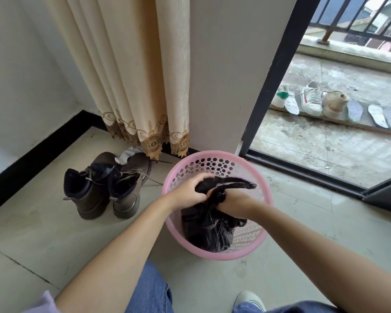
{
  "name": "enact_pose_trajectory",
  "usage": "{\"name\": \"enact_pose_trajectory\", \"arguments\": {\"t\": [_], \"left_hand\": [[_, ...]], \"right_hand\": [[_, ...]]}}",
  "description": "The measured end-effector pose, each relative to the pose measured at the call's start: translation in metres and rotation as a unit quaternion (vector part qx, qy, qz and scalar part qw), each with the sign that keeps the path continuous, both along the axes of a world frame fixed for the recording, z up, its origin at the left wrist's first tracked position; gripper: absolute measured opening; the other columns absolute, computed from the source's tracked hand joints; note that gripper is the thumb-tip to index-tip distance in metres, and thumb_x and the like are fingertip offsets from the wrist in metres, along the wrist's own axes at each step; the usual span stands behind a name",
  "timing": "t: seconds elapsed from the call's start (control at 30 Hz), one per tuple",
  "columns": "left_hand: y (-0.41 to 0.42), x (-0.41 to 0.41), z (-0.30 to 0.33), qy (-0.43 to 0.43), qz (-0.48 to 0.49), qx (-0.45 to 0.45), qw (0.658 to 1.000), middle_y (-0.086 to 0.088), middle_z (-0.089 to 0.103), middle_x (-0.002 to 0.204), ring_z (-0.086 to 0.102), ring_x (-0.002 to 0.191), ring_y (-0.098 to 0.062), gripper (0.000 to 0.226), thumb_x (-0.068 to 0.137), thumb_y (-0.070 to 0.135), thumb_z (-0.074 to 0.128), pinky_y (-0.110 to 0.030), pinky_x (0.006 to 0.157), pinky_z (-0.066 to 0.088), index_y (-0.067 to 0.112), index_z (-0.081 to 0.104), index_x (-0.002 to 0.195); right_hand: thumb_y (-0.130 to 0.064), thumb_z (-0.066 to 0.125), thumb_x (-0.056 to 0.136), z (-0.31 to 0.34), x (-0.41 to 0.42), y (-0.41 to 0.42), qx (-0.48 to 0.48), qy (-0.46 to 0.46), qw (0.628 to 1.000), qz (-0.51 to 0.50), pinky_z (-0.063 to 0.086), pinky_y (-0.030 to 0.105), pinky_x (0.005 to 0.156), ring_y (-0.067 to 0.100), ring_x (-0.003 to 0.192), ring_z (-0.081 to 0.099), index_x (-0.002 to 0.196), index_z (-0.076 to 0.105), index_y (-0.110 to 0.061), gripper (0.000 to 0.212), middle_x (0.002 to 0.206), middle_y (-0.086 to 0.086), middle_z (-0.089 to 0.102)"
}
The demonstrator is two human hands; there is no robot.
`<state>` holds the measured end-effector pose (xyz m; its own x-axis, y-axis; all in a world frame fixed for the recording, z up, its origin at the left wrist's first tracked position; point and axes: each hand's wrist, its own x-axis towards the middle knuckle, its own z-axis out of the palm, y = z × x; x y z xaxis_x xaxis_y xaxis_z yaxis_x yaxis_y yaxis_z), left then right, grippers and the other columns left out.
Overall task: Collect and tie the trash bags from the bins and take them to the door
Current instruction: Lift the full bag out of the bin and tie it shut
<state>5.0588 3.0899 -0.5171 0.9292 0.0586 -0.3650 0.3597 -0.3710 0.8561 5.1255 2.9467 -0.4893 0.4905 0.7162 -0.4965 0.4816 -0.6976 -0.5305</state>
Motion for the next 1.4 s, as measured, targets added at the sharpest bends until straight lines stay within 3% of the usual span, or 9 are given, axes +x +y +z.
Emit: {"name": "enact_pose_trajectory", "arguments": {"t": [0.23, 0.3, 0.5, 0.67, 0.77, 0.87, 1.17, 1.27, 1.4], "left_hand": [[-0.023, -0.005, -0.019, -0.028, 0.163, 0.009, 0.986, 0.0, 0.062, 0.089, 0.058, 0.08, -0.015, 0.018, 0.091, 0.008, 0.045, -0.026, 0.072, 0.046, 0.015, 0.059, 0.098], [-0.034, -0.007, -0.017, 0.011, 0.167, -0.042, 0.985, -0.003, 0.066, 0.088, 0.062, 0.084, -0.018, 0.026, 0.093, 0.006, 0.04, -0.032, 0.079, 0.052, 0.018, 0.063, 0.091], [-0.028, 0.005, 0.002, 0.082, 0.21, -0.221, 0.949, -0.005, 0.064, 0.084, 0.06, 0.079, -0.016, 0.03, 0.092, -0.003, 0.036, -0.027, 0.064, 0.052, 0.011, 0.063, 0.097], [-0.015, -0.005, 0.007, 0.101, 0.165, -0.325, 0.926, -0.003, 0.06, 0.078, 0.055, 0.075, -0.013, 0.023, 0.094, 0.003, 0.044, -0.028, 0.073, 0.046, 0.013, 0.064, 0.088], [-0.007, -0.008, 0.0, 0.018, 0.195, -0.111, 0.974, -0.001, 0.065, 0.105, 0.06, 0.1, -0.013, 0.027, 0.093, 0.004, 0.044, -0.029, 0.095, 0.043, 0.016, 0.065, 0.105], [0.007, -0.015, -0.018, -0.046, 0.307, 0.176, 0.934, -0.006, 0.041, 0.141, 0.046, 0.126, -0.021, 0.049, 0.09, 0.01, 0.053, -0.027, 0.095, 0.041, 0.013, 0.042, 0.138], [0.031, -0.025, -0.043, 0.076, 0.285, 0.409, 0.864, -0.013, 0.03, 0.15, 0.03, 0.135, -0.031, 0.085, 0.086, 0.03, 0.063, -0.043, 0.105, 0.036, 0.015, 0.01, 0.151], [0.038, -0.02, -0.054, 0.156, 0.366, 0.111, 0.911, -0.015, 0.043, 0.143, 0.046, 0.127, -0.033, 0.066, 0.086, 0.021, 0.059, -0.049, 0.103, 0.044, 0.013, 0.03, 0.145], [0.02, -0.017, -0.053, 0.111, 0.472, -0.153, 0.861, -0.017, 0.065, 0.104, 0.063, 0.097, -0.037, 0.038, 0.085, -0.001, 0.041, -0.05, 0.09, 0.053, 0.006, 0.054, 0.12]], "right_hand": [[-0.003, 0.055, 0.08, -0.021, 0.026, -0.009, 0.098, -0.018, 0.957, -0.271, 0.058, 0.04, 0.075, 0.024, 0.088, 0.065, 0.139, 0.032, -0.022, 0.065, 0.104, 0.008, 0.064], [0.003, 0.051, 0.082, -0.02, 0.024, -0.009, 0.134, -0.045, 0.966, -0.218, 0.055, 0.031, 0.062, 0.02, 0.079, 0.064, 0.148, 0.011, -0.031, 0.085, 0.107, 0.005, 0.06], [-0.018, 0.06, 0.078, -0.027, 0.014, -0.003, 0.007, -0.023, 0.997, 0.075, 0.024, 0.036, 0.117, 0.027, 0.141, 0.026, 0.15, 0.007, -0.03, 0.09, 0.157, 0.0, 0.004], [-0.015, 0.061, 0.079, -0.032, 0.013, -0.003, 0.014, -0.074, 0.997, 0.031, 0.043, 0.038, 0.101, 0.028, 0.124, 0.048, 0.146, 0.025, -0.017, 0.075, 0.142, 0.007, 0.041], [-0.009, 0.055, 0.084, -0.03, 0.014, -0.003, 0.051, -0.133, 0.989, -0.032, 0.049, 0.036, 0.086, 0.029, 0.104, 0.06, 0.12, 0.055, -0.011, 0.036, 0.113, 0.01, 0.066], [-0.006, 0.052, 0.084, -0.025, 0.02, -0.005, 0.056, -0.122, 0.987, -0.091, 0.047, 0.03, 0.076, 0.024, 0.089, 0.061, 0.106, 0.063, -0.011, 0.025, 0.1, 0.006, 0.07], [-0.005, 0.046, 0.086, 0.0, 0.028, -0.001, 0.071, -0.153, 0.981, -0.097, 0.035, 0.024, 0.052, 0.02, 0.063, 0.051, 0.066, 0.048, -0.018, 0.023, 0.061, -0.007, 0.05], [-0.004, 0.044, 0.086, 0.009, 0.027, -0.003, 0.091, -0.151, 0.978, -0.11, 0.048, 0.041, 0.062, 0.034, 0.075, 0.062, 0.082, 0.061, -0.009, 0.018, 0.076, 0.01, 0.067], [-0.003, 0.042, 0.088, 0.035, 0.031, -0.001, 0.149, -0.14, 0.965, -0.162, 0.051, 0.042, 0.073, 0.033, 0.086, 0.063, 0.103, 0.063, -0.003, 0.025, 0.09, 0.013, 0.069]]}}
